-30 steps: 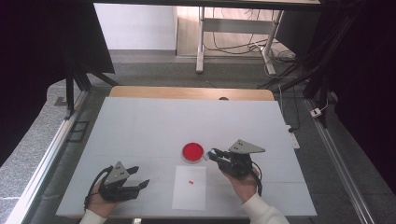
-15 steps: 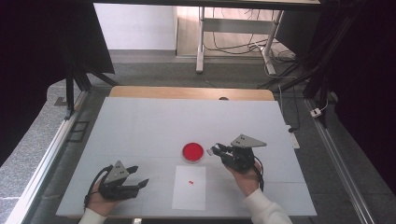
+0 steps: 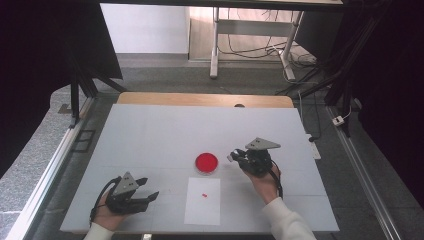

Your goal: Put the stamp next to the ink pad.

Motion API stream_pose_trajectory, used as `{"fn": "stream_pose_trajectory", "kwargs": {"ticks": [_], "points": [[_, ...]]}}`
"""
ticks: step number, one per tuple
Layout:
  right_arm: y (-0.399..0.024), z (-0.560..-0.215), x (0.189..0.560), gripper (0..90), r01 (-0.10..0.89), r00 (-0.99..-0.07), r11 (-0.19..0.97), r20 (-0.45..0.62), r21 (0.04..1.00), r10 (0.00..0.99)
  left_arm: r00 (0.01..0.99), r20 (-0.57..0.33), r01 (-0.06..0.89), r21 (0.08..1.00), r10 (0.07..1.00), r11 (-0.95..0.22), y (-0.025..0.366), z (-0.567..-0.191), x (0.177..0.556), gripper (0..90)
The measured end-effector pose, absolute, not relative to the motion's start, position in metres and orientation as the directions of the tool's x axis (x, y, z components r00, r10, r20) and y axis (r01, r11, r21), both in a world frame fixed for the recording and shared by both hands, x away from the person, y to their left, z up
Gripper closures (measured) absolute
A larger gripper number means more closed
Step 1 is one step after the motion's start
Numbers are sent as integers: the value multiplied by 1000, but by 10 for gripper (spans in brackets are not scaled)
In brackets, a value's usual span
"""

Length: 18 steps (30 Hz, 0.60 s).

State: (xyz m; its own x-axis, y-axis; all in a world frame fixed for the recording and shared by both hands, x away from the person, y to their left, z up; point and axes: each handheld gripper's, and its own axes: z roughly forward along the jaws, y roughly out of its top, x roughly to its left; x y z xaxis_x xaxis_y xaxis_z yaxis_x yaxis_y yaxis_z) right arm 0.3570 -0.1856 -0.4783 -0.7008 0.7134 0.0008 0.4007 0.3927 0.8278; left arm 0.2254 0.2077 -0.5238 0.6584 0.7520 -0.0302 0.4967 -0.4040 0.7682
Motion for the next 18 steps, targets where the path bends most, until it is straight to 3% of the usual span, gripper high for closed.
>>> {"fn": "stream_pose_trajectory", "kwargs": {"ticks": [18], "points": [[-166,-498,371,747,410,-736,496,-43,765,675,661,-18,495,761,750,-418,206,-525,225,350]]}}
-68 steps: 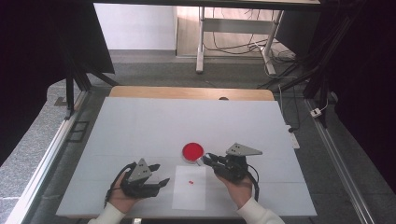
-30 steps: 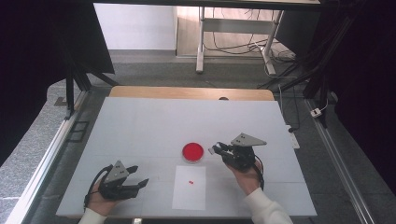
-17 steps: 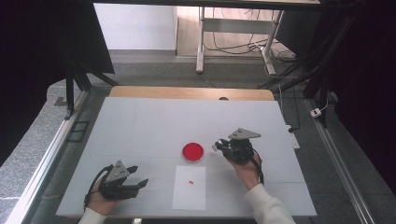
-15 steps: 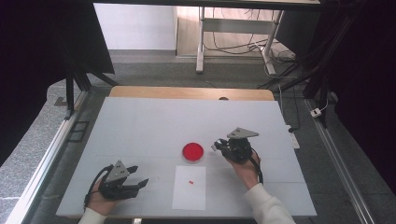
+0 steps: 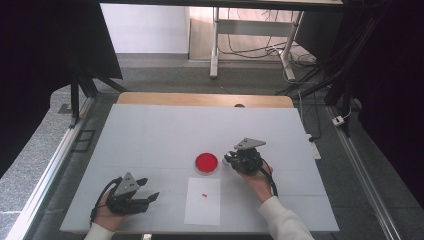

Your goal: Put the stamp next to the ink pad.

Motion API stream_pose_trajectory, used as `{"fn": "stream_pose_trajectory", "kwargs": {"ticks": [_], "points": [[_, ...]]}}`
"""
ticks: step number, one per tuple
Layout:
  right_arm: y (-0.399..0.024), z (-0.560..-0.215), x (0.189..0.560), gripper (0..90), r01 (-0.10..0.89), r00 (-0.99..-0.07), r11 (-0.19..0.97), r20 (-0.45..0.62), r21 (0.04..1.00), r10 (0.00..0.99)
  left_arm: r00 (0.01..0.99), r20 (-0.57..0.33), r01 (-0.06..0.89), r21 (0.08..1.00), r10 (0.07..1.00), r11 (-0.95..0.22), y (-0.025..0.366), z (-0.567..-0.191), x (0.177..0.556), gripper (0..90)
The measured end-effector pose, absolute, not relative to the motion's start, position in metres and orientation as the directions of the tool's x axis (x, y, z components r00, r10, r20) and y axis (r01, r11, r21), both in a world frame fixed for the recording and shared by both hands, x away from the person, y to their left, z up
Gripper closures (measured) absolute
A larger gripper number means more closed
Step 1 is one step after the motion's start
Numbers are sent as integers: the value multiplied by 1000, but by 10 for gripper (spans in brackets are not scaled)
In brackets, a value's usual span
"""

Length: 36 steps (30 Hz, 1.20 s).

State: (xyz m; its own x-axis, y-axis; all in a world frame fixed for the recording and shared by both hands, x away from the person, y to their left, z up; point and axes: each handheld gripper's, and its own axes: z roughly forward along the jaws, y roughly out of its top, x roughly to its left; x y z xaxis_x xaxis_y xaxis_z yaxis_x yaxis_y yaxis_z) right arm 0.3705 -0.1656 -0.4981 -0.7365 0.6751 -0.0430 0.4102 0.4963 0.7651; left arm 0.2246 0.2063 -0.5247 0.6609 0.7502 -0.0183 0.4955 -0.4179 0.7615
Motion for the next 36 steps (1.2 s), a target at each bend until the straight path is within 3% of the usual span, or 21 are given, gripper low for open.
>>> {"fn": "stream_pose_trajectory", "kwargs": {"ticks": [12,17,21,36], "points": [[-164,-505,374,723,399,-745,490,-37,775,667,660,-15,495,761,751,-420,207,-525,224,349],[-167,-502,373,565,393,-731,455,-28,799,682,654,-16,500,760,756,-416,208,-525,224,344],[-172,-498,372,497,386,-727,417,-7,823,687,648,-21,505,760,761,-409,209,-524,224,341],[-192,-490,354,451,307,-753,390,-29,868,657,632,-45,518,767,773,-379,211,-524,228,312]]}}
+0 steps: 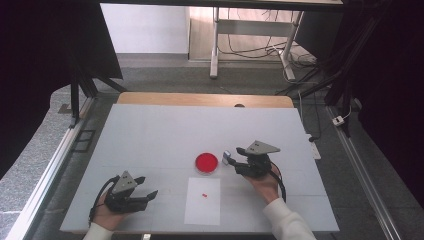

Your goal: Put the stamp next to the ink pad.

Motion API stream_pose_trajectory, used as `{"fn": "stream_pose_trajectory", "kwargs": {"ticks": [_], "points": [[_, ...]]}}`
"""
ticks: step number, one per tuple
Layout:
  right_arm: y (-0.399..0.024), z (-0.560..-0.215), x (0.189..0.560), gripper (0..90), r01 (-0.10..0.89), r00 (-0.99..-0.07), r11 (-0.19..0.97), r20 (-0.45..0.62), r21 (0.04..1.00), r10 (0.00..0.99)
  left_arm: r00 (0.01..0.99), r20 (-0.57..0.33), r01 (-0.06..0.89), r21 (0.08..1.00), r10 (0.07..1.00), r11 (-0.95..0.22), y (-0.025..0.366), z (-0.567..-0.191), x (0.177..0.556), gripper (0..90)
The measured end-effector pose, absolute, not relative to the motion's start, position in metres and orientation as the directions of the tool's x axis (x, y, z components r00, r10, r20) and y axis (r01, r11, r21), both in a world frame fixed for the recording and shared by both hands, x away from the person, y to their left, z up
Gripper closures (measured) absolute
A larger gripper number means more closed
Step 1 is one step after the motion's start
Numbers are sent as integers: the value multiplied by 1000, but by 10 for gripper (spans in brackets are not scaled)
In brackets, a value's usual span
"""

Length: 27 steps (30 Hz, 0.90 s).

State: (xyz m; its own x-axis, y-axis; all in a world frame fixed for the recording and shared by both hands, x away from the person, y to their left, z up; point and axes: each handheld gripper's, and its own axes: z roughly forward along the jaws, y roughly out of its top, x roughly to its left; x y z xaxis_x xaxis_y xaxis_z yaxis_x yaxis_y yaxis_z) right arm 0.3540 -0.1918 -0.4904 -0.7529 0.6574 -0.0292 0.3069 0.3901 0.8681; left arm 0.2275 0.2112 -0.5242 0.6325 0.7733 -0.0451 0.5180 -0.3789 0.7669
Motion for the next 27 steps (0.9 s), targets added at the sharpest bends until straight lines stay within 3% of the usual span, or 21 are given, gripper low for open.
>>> {"fn": "stream_pose_trajectory", "kwargs": {"ticks": [27], "points": [[-278,-494,288,436,270,-720,362,-63,892,691,636,-52,513,774,770,-371,209,-523,228,245]]}}
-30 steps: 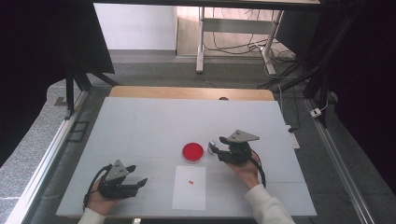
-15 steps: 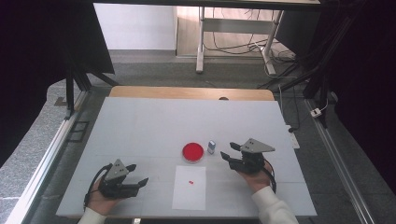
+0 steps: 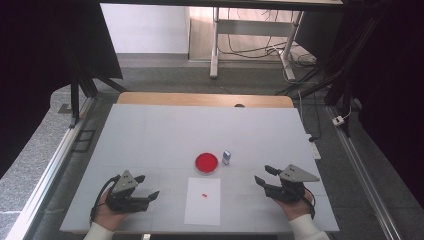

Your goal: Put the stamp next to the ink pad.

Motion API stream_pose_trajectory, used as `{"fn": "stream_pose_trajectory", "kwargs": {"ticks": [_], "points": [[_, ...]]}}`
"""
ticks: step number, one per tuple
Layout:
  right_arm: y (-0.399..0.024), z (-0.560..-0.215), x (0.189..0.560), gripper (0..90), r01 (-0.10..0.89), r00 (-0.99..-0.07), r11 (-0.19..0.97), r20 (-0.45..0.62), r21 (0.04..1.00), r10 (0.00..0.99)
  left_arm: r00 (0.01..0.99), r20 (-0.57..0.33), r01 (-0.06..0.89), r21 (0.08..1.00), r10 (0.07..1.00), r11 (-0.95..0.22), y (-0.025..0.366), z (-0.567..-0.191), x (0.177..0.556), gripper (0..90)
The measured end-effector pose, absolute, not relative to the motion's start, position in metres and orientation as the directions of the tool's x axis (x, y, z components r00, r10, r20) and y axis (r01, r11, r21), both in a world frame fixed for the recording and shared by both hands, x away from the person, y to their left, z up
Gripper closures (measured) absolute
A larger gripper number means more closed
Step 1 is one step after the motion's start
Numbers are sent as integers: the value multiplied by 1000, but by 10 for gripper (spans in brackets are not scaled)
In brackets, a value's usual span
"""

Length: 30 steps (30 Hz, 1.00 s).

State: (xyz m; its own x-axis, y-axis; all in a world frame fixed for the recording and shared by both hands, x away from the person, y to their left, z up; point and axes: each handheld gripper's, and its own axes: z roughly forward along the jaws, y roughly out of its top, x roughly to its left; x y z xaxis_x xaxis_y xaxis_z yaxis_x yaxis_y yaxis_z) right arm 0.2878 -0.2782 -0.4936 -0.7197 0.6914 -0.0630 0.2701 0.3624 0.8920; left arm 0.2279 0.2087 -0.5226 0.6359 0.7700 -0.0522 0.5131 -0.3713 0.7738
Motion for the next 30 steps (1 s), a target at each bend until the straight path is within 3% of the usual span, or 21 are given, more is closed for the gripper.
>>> {"fn": "stream_pose_trajectory", "kwargs": {"ticks": [11,30], "points": [[-312,-503,268,436,278,-711,370,-69,886,700,629,-42,511,775,776,-372,210,-523,229,245],[-311,-509,274,436,286,-725,389,-68,876,686,630,-24,501,777,777,-382,211,-524,229,246]]}}
